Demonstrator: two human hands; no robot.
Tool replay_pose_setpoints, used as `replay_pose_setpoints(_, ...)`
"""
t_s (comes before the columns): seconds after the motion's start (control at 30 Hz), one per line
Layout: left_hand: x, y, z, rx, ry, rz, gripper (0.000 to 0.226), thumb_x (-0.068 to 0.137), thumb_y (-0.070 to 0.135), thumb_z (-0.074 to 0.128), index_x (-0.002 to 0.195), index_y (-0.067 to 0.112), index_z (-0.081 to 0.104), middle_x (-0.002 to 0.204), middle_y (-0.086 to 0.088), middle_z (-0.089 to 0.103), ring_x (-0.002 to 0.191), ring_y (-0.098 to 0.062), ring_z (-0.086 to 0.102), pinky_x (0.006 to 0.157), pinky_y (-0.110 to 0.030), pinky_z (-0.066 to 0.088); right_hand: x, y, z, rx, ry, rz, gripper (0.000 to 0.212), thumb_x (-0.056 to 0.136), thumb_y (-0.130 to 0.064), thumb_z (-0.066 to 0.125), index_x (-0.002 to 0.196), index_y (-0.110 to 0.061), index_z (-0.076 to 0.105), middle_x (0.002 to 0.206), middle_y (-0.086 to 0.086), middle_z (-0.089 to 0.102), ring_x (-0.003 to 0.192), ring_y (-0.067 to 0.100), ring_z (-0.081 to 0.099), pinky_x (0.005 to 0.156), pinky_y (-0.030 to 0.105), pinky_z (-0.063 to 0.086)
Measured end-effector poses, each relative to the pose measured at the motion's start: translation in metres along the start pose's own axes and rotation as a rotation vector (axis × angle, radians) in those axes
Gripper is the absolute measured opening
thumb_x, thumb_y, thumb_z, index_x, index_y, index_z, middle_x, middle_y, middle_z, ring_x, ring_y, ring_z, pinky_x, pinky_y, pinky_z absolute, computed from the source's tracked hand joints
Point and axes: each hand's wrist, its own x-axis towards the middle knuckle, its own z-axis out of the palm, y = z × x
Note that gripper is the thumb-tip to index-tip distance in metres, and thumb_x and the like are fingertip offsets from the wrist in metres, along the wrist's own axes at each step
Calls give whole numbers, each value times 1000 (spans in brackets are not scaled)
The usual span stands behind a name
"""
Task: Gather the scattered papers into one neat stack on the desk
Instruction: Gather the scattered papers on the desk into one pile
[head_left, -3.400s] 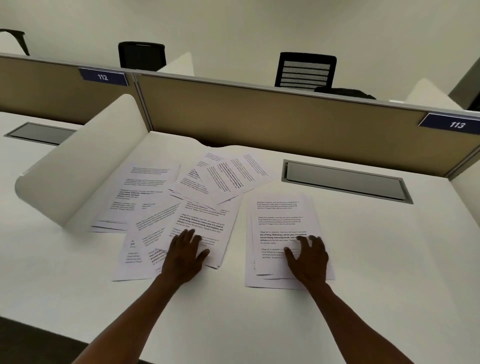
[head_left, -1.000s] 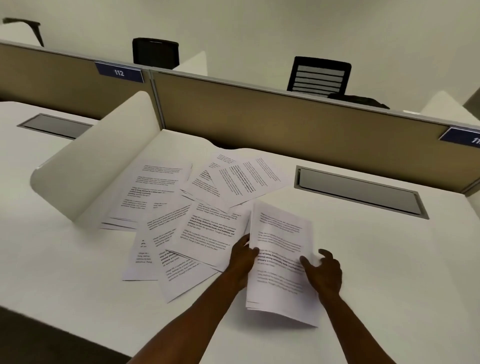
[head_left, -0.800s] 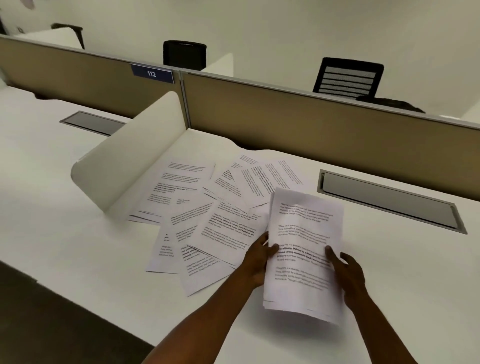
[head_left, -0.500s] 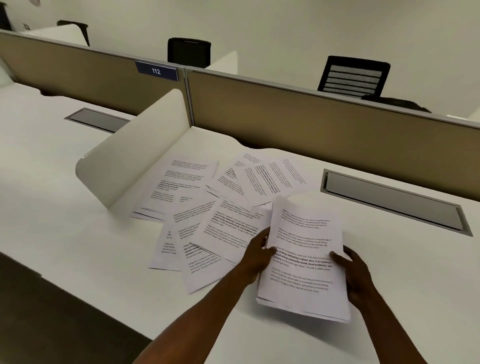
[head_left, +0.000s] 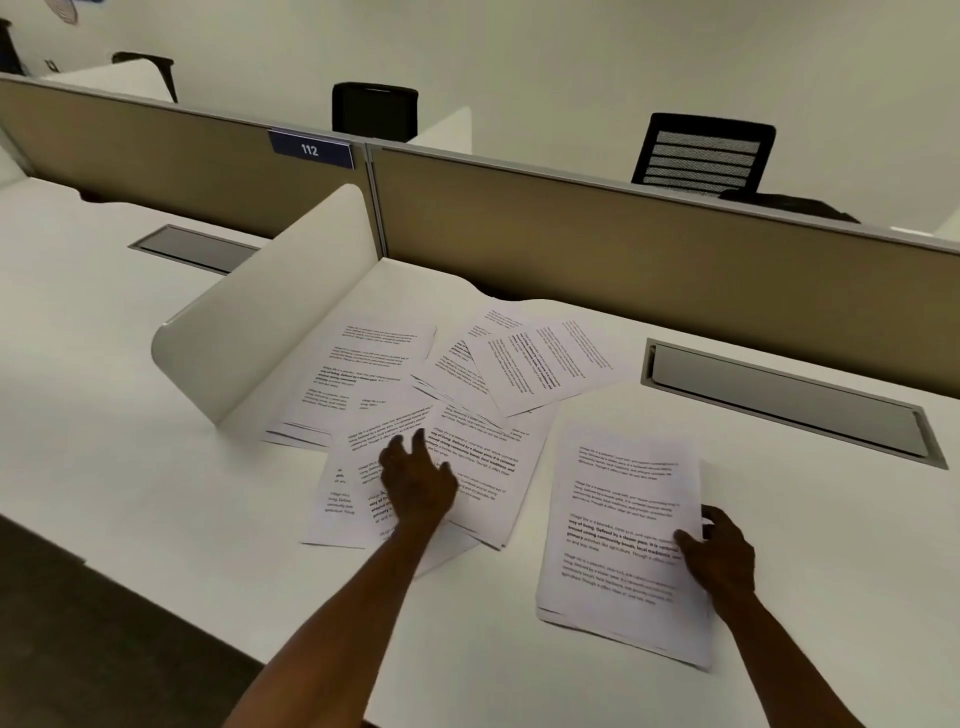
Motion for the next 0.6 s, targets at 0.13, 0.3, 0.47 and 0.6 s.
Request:
replay_pose_setpoints(0.13, 10, -28, -4, 201, -78, -82, 81, 85, 50, 62, 149, 15, 28, 146, -18, 31, 133, -37, 33, 108, -46, 34, -12, -15, 16, -255, 236, -121, 68, 78, -19, 76, 138, -4, 48, 125, 27, 56, 117, 46, 50, 96, 53, 43)
replay_pose_setpoints(0.3, 14, -26, -2, 250, -92, -80, 84, 84, 53, 63, 148, 15, 25, 141, -18, 36, 126, -36, 39, 103, -45, 36, -56, -52, 59, -133, 38, -467, 53, 77, -19, 78, 127, -16, 60, 109, 10, 67, 87, 20, 65, 73, 33, 55)
replay_pose_setpoints(0.47, 17, -22, -5, 184, -114, -122, 91, 80, 50, 70, 149, 12, 23, 141, -21, 36, 127, -39, 41, 105, -47, 34, -89, -76, 108, -232, -319, -598, 67, 85, -40, 68, 144, -17, 45, 136, 6, 57, 114, 17, 60, 101, 29, 46)
replay_pose_setpoints(0.6, 18, -19, -7, 112, -146, -167, 92, 80, 46, 72, 150, 12, 23, 141, -21, 38, 127, -38, 44, 107, -48, 33, -96, -80, 134, -629, -506, -703, 73, 95, -44, 47, 156, -17, 17, 163, 9, 15, 149, 24, 18, 119, 35, 21)
